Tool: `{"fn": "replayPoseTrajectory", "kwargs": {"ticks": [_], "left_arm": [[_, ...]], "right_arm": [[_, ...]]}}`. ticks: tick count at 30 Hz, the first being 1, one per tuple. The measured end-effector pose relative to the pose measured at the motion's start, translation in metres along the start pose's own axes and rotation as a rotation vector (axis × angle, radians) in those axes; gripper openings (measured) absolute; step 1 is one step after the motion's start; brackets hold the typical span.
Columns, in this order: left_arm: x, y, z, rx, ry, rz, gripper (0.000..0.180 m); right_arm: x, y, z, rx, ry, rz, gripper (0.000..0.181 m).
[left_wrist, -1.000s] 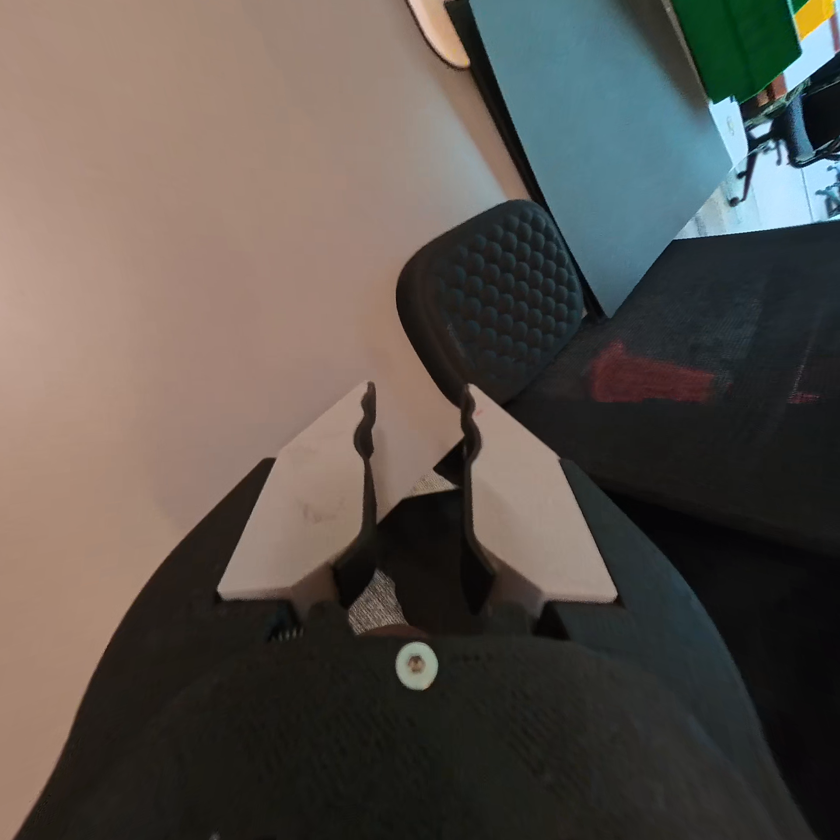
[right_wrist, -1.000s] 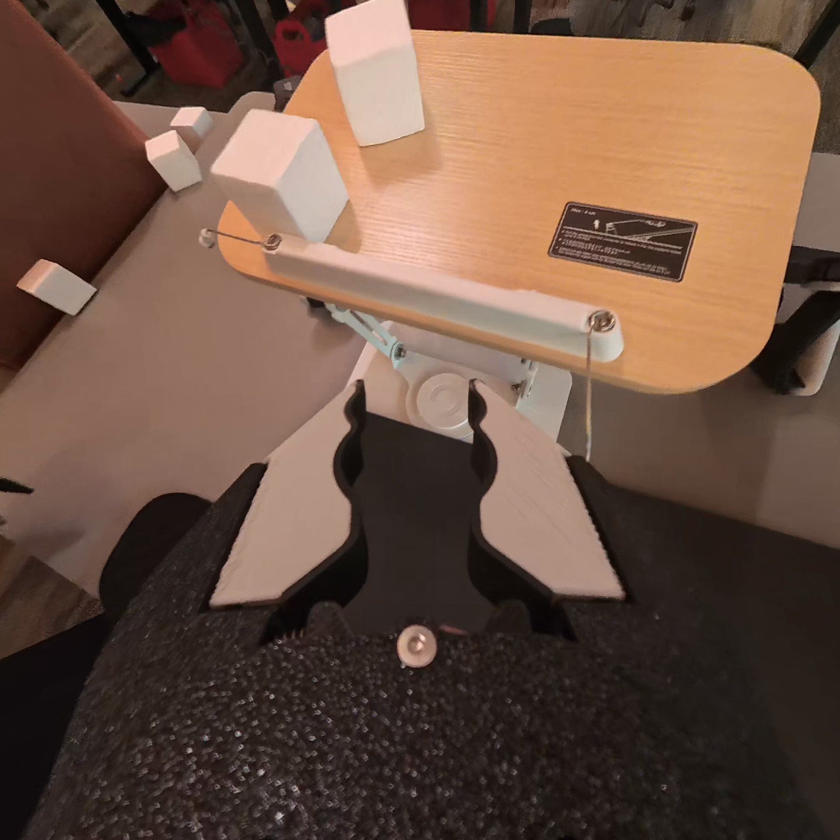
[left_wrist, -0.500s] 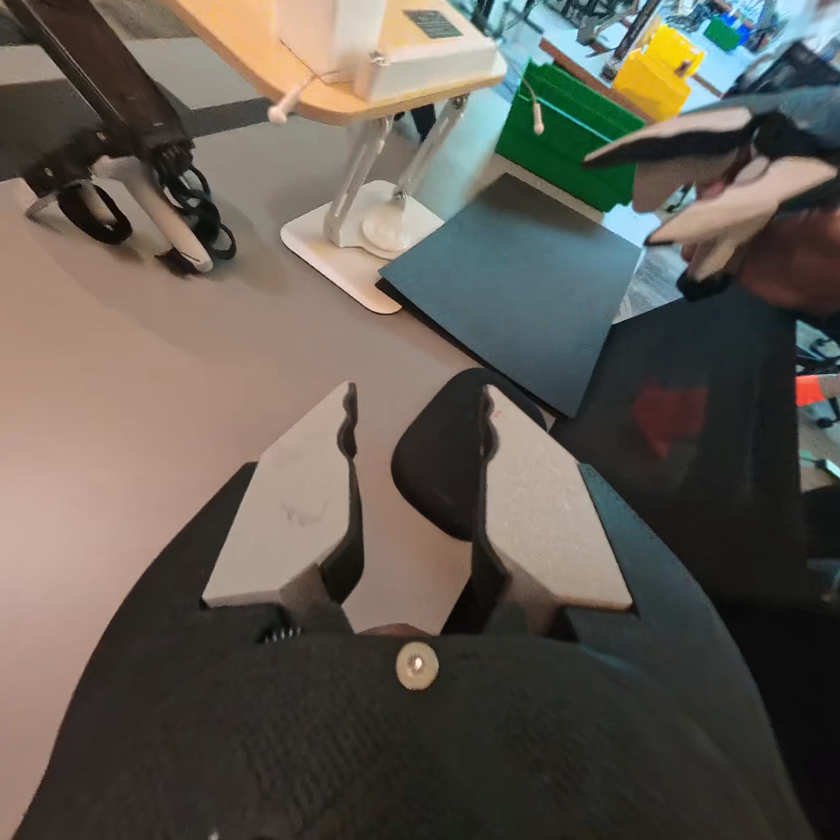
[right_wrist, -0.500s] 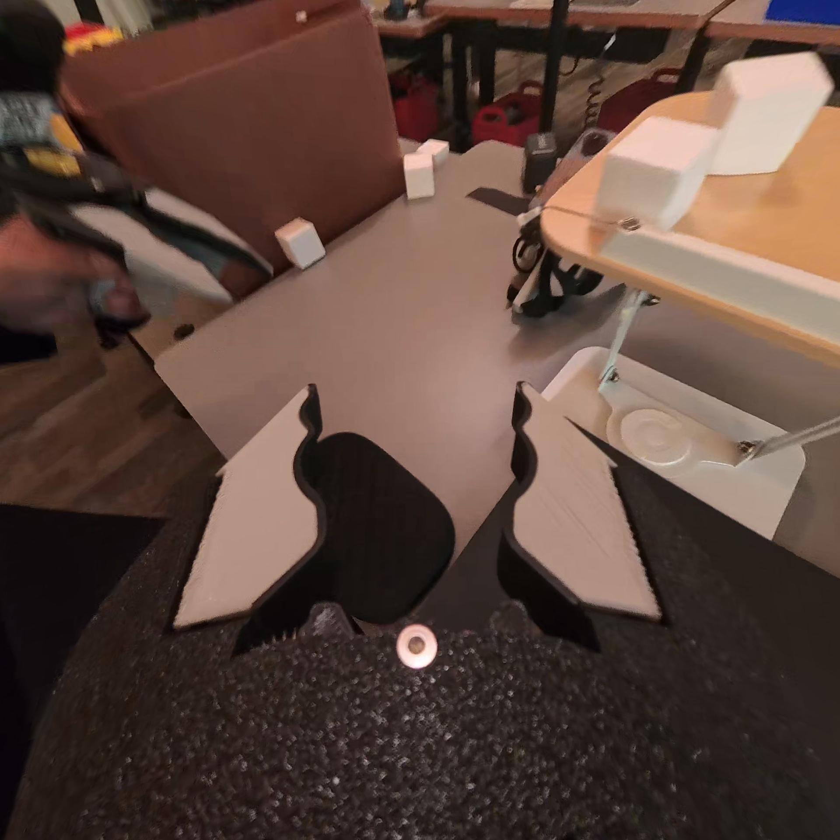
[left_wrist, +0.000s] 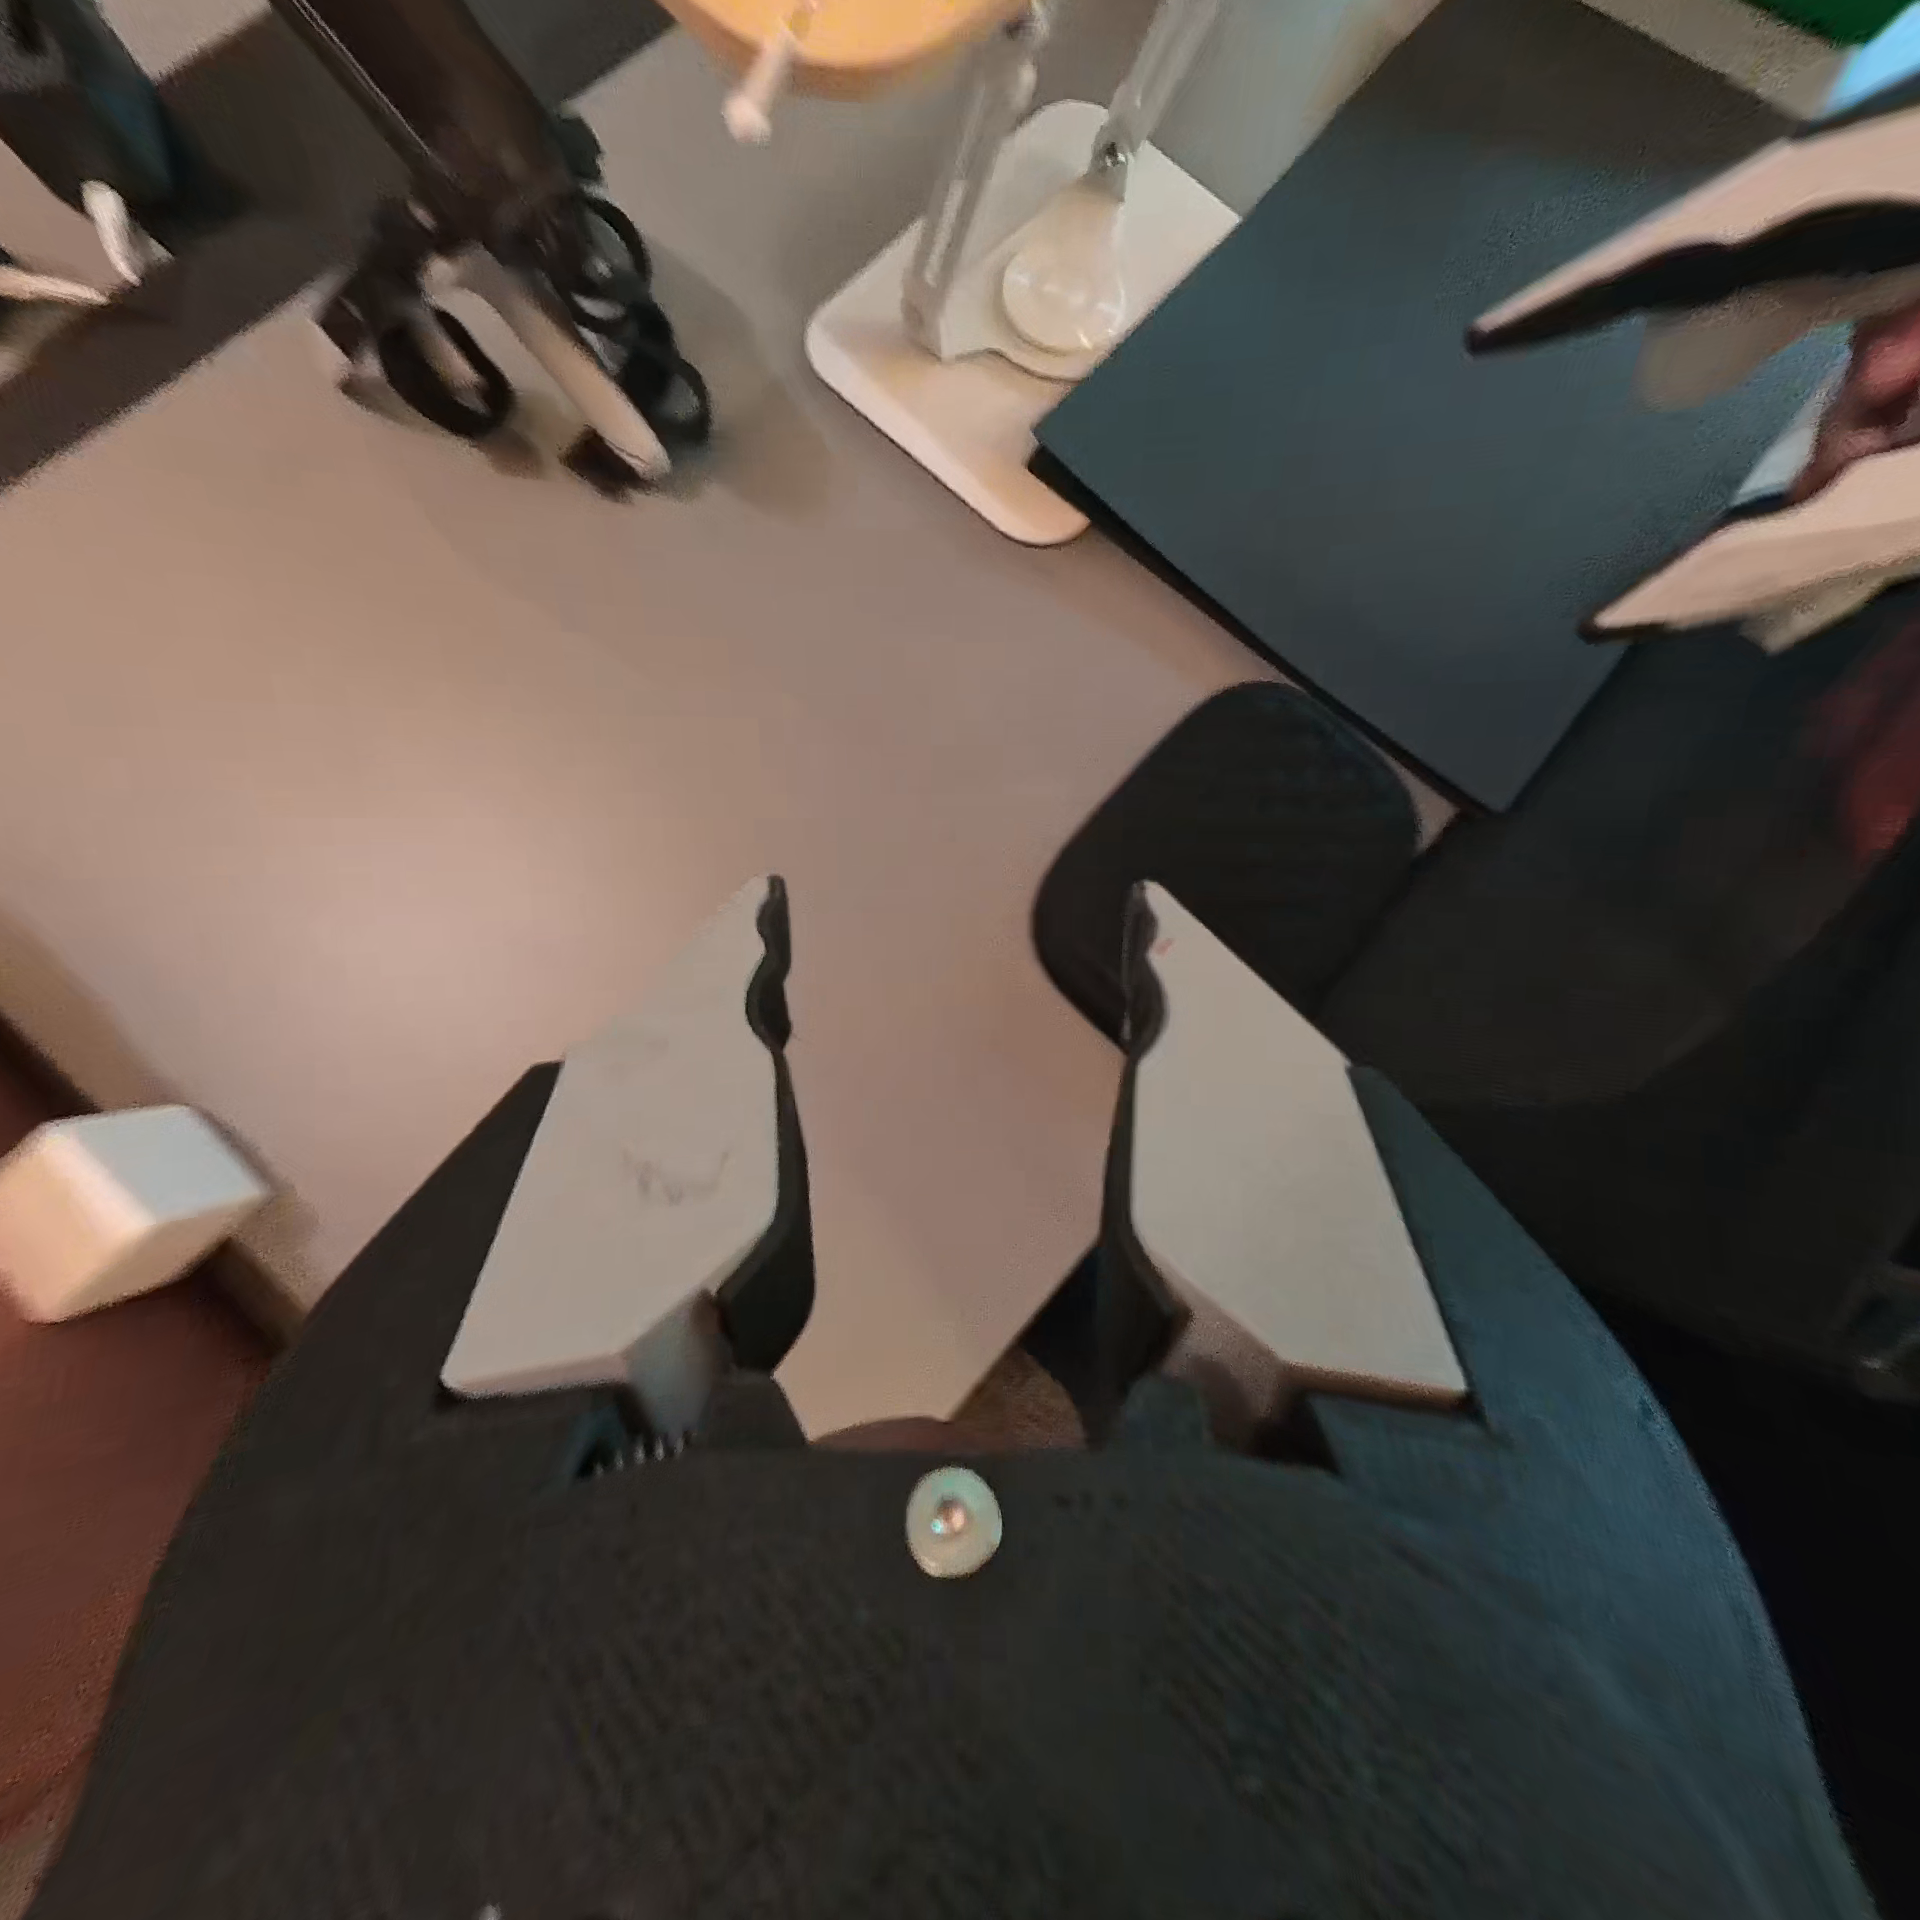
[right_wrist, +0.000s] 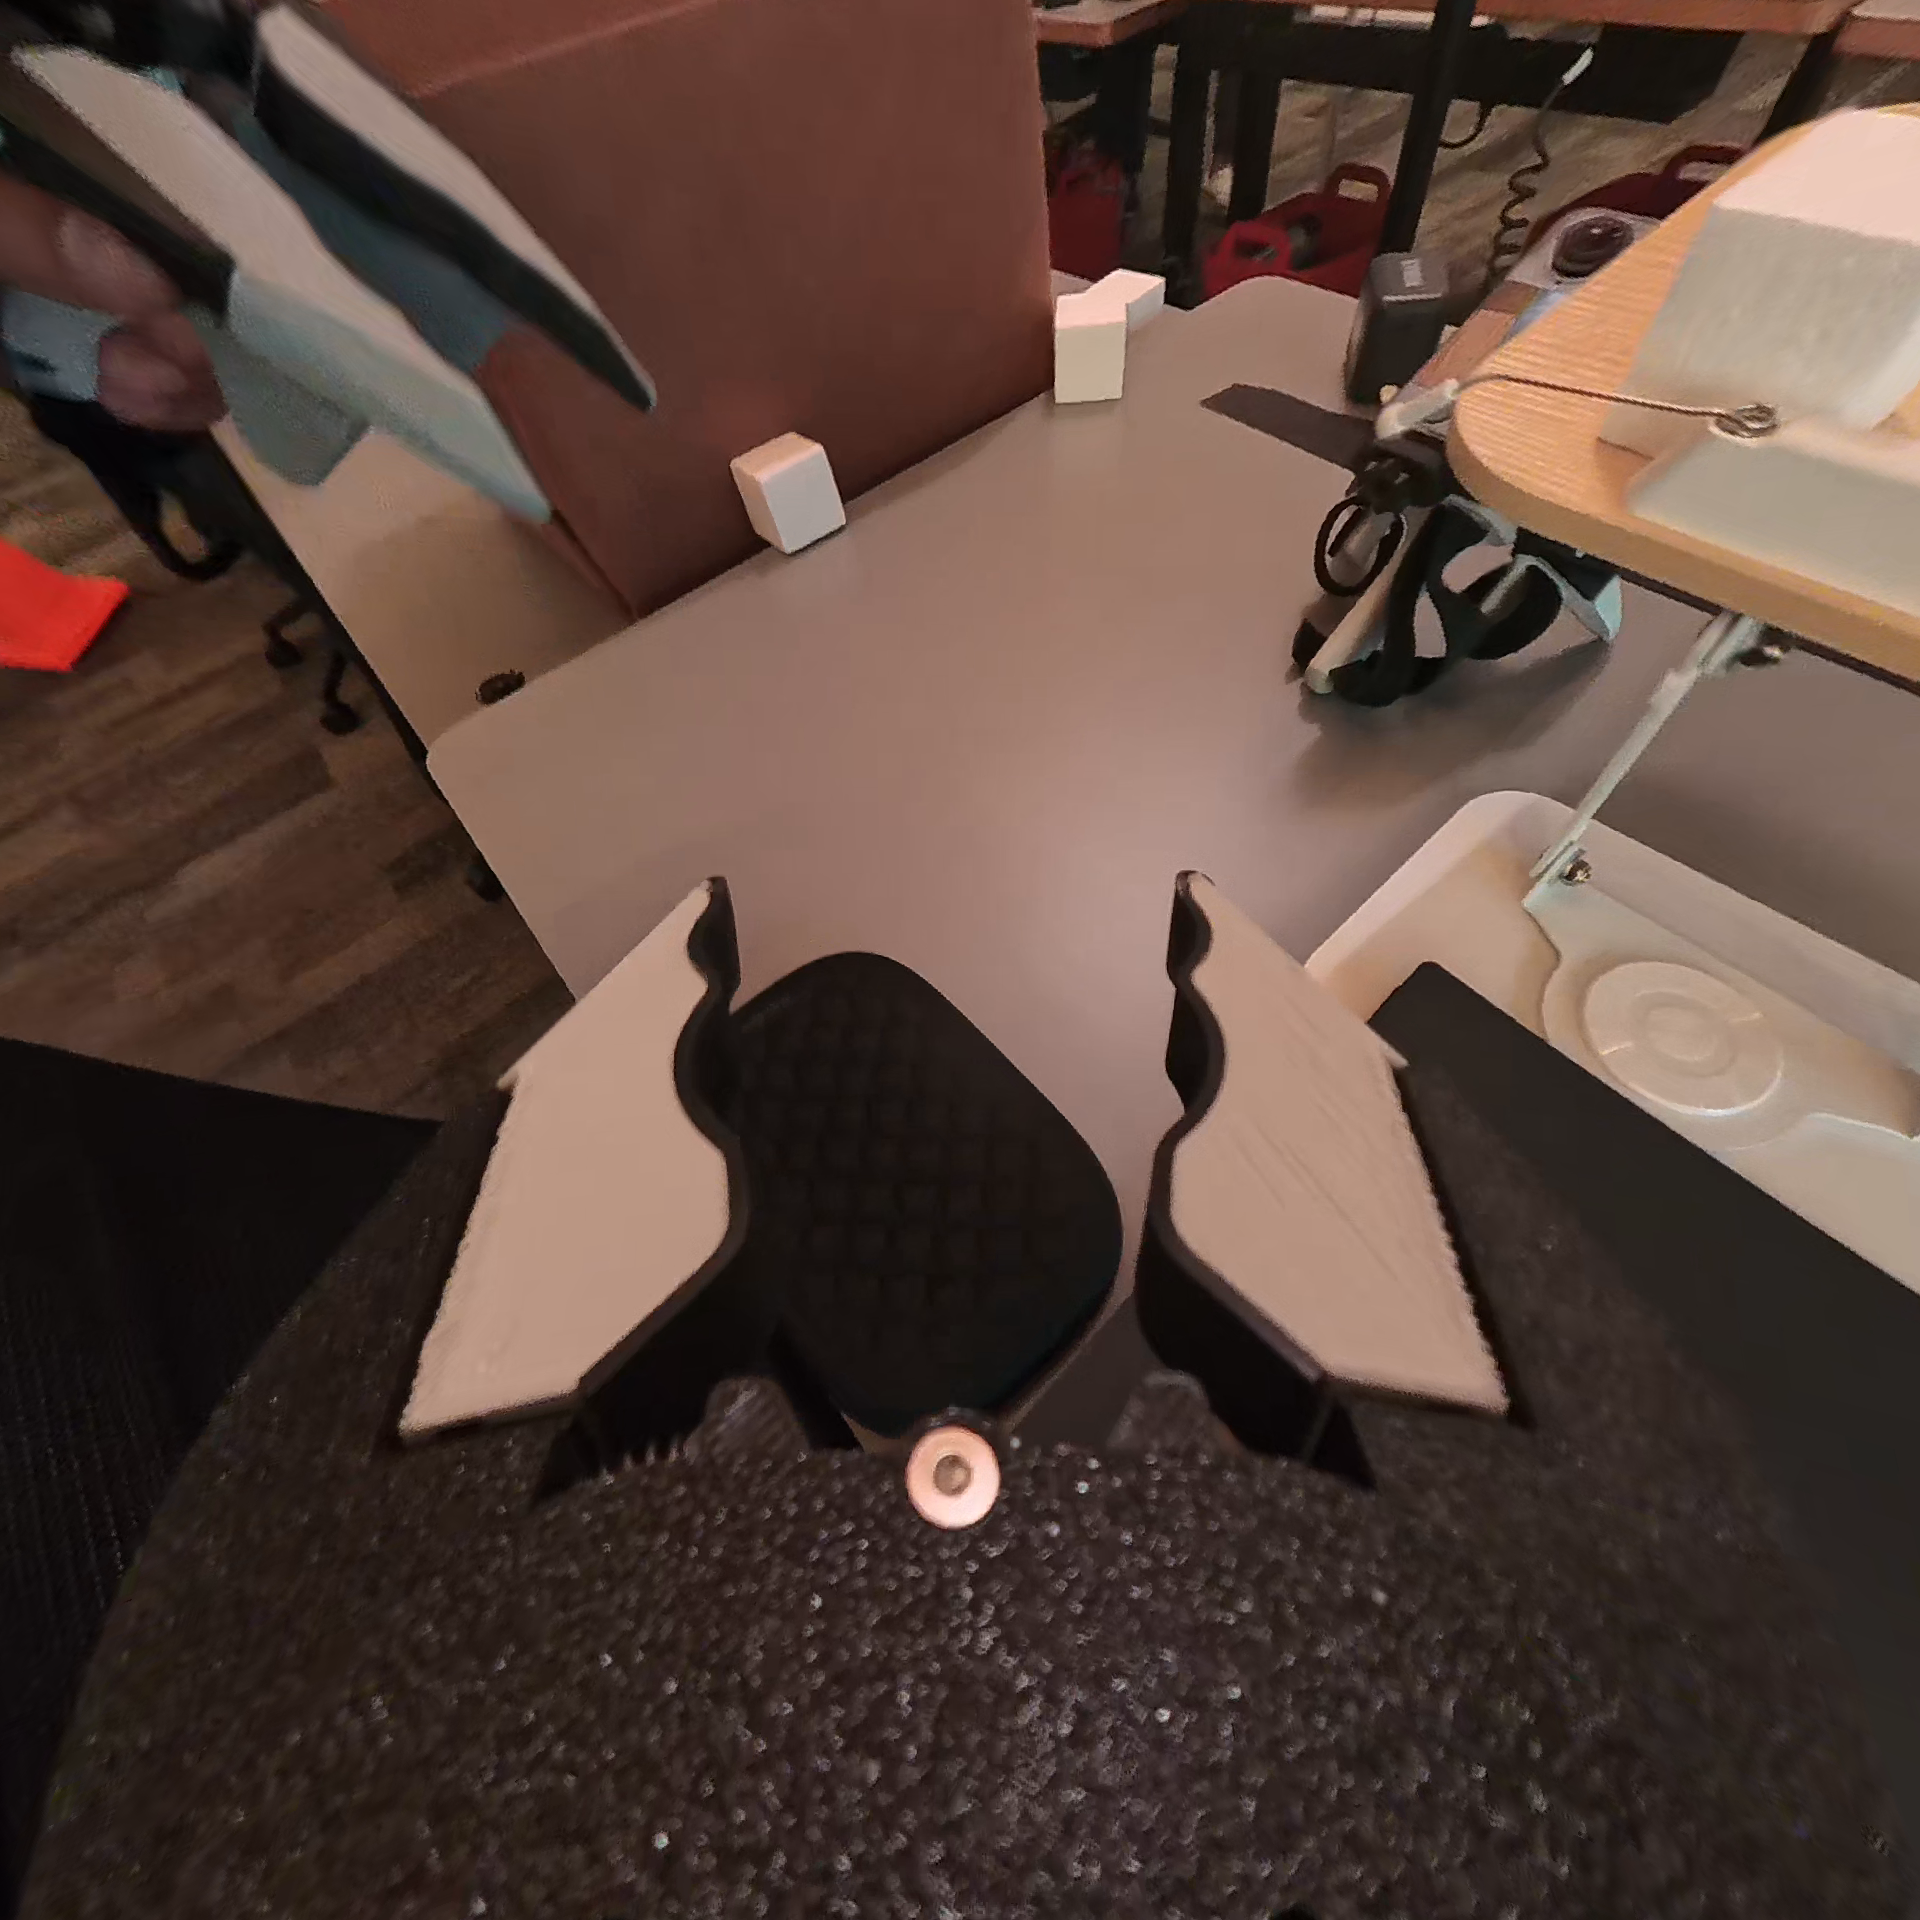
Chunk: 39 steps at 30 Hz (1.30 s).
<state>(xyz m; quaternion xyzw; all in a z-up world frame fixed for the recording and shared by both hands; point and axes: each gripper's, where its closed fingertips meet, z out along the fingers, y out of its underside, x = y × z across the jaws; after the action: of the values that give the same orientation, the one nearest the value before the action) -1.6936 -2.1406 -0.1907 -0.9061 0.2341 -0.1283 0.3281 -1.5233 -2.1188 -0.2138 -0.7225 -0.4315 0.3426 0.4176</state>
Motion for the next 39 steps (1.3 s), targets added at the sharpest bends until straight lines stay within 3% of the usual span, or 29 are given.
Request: {"fn": "replayPoseTrajectory", "kwargs": {"ticks": [5,10,15,22,30,31,33,39], "left_arm": [[-0.103,-0.055,-0.004,-0.139,-0.144,0.045,0.054],[-0.285,-0.122,0.026,-0.295,-0.419,0.067,0.071],[-0.453,-0.152,0.093,-0.513,-0.54,0.117,0.075],[-0.592,-0.077,0.155,-0.838,-0.61,-0.27,0.073],[-0.629,0.014,0.177,-0.941,-0.574,-0.725,0.092],[-0.626,0.017,0.18,-0.94,-0.539,-0.757,0.093],[-0.61,0.012,0.196,-0.918,-0.396,-0.799,0.112],[-0.599,0.015,0.206,-0.991,-0.298,-0.774,0.105]], "right_arm": [[0.019,0.013,-0.005,0.003,0.072,0.108,0.082],[0.053,0.02,-0.013,-0.044,0.259,0.126,0.082],[0.079,0.015,-0.033,-0.076,0.531,0.239,0.083],[0.064,0.009,-0.042,-0.093,0.705,0.396,0.082],[0.051,0.01,-0.042,-0.169,0.793,0.434,0.081],[0.049,0.009,-0.041,-0.175,0.798,0.431,0.081],[0.047,0.008,-0.041,-0.185,0.805,0.427,0.081],[0.044,-0.004,-0.052,-0.193,0.846,0.413,0.081]]}}
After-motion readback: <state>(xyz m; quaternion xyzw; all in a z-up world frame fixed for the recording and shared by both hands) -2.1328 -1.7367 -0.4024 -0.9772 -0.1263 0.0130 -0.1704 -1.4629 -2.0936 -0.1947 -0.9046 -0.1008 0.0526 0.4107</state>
